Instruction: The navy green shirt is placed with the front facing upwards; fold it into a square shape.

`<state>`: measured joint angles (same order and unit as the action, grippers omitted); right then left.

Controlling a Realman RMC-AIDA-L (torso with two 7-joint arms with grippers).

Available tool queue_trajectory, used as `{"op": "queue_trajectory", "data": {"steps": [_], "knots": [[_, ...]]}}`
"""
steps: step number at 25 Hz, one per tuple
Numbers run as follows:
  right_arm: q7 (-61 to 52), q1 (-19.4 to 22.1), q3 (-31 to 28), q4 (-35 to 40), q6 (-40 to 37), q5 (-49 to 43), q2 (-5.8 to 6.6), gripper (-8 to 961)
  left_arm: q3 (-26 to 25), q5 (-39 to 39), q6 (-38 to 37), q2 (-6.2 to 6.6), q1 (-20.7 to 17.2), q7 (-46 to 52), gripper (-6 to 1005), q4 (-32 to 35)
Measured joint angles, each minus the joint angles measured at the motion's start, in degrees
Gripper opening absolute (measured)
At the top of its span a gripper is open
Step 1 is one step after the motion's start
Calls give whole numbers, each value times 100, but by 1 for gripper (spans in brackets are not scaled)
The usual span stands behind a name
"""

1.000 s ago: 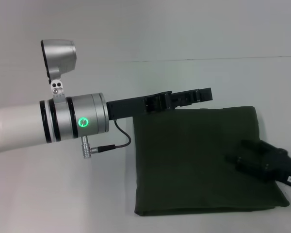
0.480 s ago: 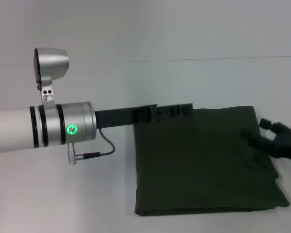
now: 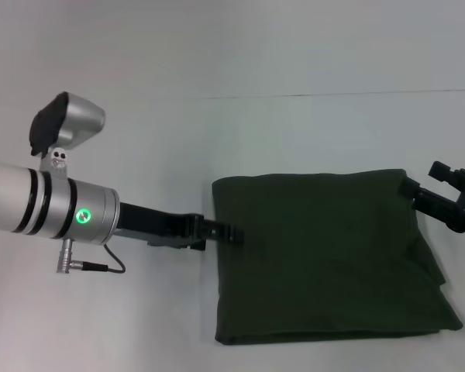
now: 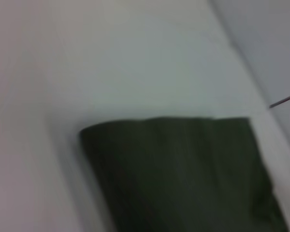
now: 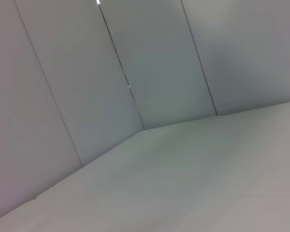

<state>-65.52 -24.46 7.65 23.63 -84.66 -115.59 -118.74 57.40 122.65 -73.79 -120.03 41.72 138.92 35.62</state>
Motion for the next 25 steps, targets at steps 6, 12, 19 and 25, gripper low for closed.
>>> {"op": "queue_trajectory", "data": {"steps": [6,12,19,25], "knots": [[15,-51,25,1,1,2,-14,916,19,345,67,-54,107,185,872,-55],[-1,-91,29,1,-6,1,-9,916,-1,358,233,-114,150,266,865,-235],[-35,-138,46,1,-16,-22,-9,916,35,365,418,-206,311,262,857,-478],[-45,-131,54,1,-37,-32,-5,916,20,371,430,-248,327,284,850,-481]]}}
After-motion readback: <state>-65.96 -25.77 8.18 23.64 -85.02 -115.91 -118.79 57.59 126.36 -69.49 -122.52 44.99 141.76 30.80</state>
